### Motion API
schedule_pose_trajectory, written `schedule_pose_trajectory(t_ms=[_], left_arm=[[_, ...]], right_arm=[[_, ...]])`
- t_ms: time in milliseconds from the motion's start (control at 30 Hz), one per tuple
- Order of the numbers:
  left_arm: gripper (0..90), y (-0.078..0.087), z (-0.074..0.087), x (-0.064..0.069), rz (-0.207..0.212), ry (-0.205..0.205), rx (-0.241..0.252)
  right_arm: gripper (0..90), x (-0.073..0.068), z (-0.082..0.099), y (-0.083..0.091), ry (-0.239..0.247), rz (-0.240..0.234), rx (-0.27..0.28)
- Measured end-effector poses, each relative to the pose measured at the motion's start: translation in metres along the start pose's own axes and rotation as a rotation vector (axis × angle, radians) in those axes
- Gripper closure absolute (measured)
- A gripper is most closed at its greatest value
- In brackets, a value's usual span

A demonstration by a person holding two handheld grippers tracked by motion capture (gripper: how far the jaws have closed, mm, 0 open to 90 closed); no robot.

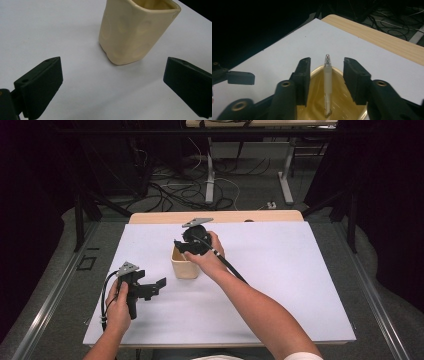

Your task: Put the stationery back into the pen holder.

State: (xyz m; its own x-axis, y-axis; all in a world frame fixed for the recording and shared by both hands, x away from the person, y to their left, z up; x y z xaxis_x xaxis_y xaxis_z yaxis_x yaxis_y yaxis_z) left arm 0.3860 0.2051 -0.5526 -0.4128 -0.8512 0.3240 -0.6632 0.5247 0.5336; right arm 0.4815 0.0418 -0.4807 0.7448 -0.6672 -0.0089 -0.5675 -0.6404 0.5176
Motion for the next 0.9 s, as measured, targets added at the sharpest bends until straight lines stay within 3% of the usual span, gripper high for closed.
schedule_pose_trajectory(t_ms=[233, 500, 733, 767, 900], left_arm=[[2.2, 0.000, 0.000, 0.000, -0.003, 0.000, 0.000], [2.2, 0.000, 0.000, 0.000, -0.003, 0.001, 0.000], [2.2, 0.000, 0.001, 0.000, 0.003, -0.002, -0.017], [2.2, -0.001, 0.001, 0.000, -0.009, 0.001, -0.002], [2.1, 0.000, 0.000, -0.001, -0.009, 0.003, -0.002]], right_arm=[[40.5, 0.004, 0.000, 0.014, -0.008, -0.033, 0.034], [31.0, 0.013, 0.013, 0.033, -0.003, -0.024, -0.002], [27.0, 0.023, 0.028, 0.051, -0.047, -0.045, -0.002], [23.4, 0.026, 0.034, 0.056, -0.069, -0.050, 0.011], [14.8, 0.032, 0.048, 0.067, -0.075, -0.024, 0.005]])
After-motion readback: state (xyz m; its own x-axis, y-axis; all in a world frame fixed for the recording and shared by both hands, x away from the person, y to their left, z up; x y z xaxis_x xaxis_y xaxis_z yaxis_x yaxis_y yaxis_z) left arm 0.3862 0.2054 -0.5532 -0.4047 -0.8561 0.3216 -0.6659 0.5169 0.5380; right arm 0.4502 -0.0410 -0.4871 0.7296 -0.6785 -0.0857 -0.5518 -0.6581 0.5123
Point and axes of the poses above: each handheld gripper's, and its own axes: y roughly backward along the jaws, z roughly out of its underside, x roughly to its right, the point moved 6 cm from there along -y, roughly forward along the jaws, and after that the axes turned 7 degrees about y, right-handed, at the moved point
